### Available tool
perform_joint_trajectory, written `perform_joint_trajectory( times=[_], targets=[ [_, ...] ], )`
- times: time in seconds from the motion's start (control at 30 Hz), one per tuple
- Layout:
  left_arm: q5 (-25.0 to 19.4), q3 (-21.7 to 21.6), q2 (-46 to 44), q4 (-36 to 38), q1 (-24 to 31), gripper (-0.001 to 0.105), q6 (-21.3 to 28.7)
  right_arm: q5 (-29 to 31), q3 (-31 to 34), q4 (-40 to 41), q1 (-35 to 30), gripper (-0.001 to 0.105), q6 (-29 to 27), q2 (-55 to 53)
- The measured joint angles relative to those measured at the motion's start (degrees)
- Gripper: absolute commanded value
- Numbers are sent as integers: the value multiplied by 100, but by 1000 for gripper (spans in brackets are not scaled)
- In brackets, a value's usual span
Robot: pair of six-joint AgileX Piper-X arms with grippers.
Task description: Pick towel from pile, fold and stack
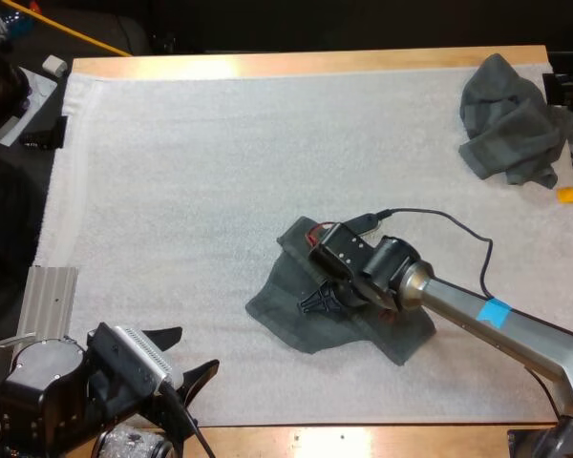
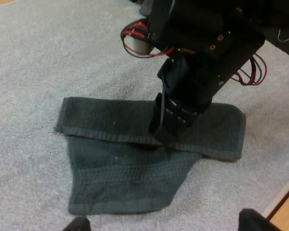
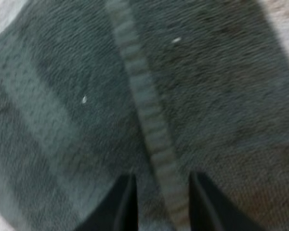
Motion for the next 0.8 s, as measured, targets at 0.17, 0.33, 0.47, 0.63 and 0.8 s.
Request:
perform_joint_trajectory(
  times=[0.17,0.33,0.47,0.63,0.8],
  targets=[
    [0,0,0,2,0,60,0,-107,17,-39,15,43,0,57],
    [0,0,0,2,0,60,0,-124,17,-112,-39,42,0,122],
    [0,0,0,11,0,60,0,-239,17,-159,-39,43,0,352],
    [0,0,0,73,0,60,0,-304,17,-244,-24,42,22,666],
    [0,0,0,238,0,60,0,-303,17,-327,-9,41,97,868]
  ],
)
